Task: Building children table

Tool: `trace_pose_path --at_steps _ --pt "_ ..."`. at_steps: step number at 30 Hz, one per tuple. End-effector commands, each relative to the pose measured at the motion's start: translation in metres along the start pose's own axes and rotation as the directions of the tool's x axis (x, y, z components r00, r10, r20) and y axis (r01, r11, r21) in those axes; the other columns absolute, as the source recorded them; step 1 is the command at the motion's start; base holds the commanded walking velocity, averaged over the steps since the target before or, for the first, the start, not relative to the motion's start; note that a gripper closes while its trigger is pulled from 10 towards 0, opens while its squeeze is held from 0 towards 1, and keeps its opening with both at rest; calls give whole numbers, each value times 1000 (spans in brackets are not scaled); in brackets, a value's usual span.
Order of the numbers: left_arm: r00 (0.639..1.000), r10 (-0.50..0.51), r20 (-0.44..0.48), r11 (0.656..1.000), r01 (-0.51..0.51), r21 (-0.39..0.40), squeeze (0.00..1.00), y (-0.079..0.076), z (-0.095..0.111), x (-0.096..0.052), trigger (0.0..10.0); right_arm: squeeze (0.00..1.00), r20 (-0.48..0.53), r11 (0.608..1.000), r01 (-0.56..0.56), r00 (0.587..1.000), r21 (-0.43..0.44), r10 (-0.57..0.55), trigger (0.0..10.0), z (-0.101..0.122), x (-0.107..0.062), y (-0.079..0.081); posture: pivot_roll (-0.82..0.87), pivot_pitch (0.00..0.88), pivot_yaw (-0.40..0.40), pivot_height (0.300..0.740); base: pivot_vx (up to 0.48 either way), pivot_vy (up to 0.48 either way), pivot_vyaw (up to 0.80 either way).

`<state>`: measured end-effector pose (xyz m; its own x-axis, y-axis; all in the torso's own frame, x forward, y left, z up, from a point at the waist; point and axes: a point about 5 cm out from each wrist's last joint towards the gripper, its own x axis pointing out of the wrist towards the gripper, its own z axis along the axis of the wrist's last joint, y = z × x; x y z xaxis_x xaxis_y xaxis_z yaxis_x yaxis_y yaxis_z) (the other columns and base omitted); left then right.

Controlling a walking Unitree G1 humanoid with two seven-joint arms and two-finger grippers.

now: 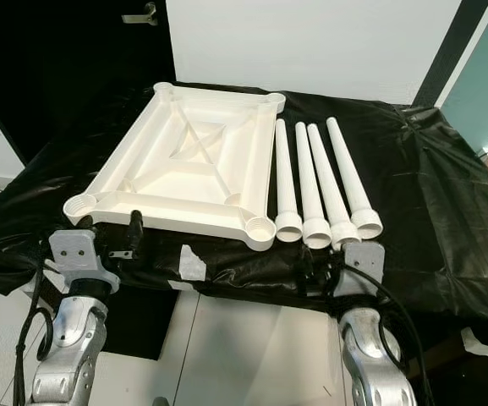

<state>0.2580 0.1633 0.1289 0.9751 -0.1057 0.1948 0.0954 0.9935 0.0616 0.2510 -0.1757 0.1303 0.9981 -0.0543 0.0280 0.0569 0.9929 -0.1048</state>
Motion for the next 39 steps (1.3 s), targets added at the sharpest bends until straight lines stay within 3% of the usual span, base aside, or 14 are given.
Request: trace_pose_path --at_steps 1,5,9,17,23,24,27,32,39 --pt "983 -184 -29 983 184 3 0 -11 -9 0 10000 0 15 999 43 999 -9 -43 10000 4 13 -5 -18 28 -14 740 0 0 0" --pt "976 -217 -24 976 217 13 0 -16 -8 1 10000 0 53 999 31 998 -12 -30 10000 17 29 -2 -22 33 -7 740 0 0 0" --pt "975 -222 -22 975 222 14 0 -17 -8 1 10000 0 47 1000 24 999 -18 -23 10000 16 30 -1 -22 33 -7 740 0 0 0" --pt "966 -258 -2 966 258 10 0 -24 -9 4 10000 0 -25 999 46 999 0 -46 10000 1 24 -4 -25 35 -15 740 0 0 0" --pt "944 -327 47 945 327 14 0 -29 0 21 10000 0 -66 997 80 995 19 -78 10000 -7 22 -8 -28 35 -22 740 0 0 0" --pt "933 -350 87 933 356 -55 0 -26 9 32 10000 0 -72 996 89 994 21 -87 10000 -8 20 -10 -37 32 -20 740 0 0 0" --pt "920 -375 112 918 385 -89 0 -25 15 36 10000 0 -69 995 97 993 19 -95 10000 -8 18 -12 -43 29 -15 740 0 0 0" --pt "915 -386 118 914 396 -85 0 -26 16 36 10000 0 -53 994 108 993 12 -108 10000 -6 15 -13 -48 25 -7 740 0 0 0" --pt "909 -394 134 907 408 -103 0 -38 14 34 10000 0 -59 994 108 993 10 -107 10000 -11 7 -6 -52 22 6 740 0 0 0"
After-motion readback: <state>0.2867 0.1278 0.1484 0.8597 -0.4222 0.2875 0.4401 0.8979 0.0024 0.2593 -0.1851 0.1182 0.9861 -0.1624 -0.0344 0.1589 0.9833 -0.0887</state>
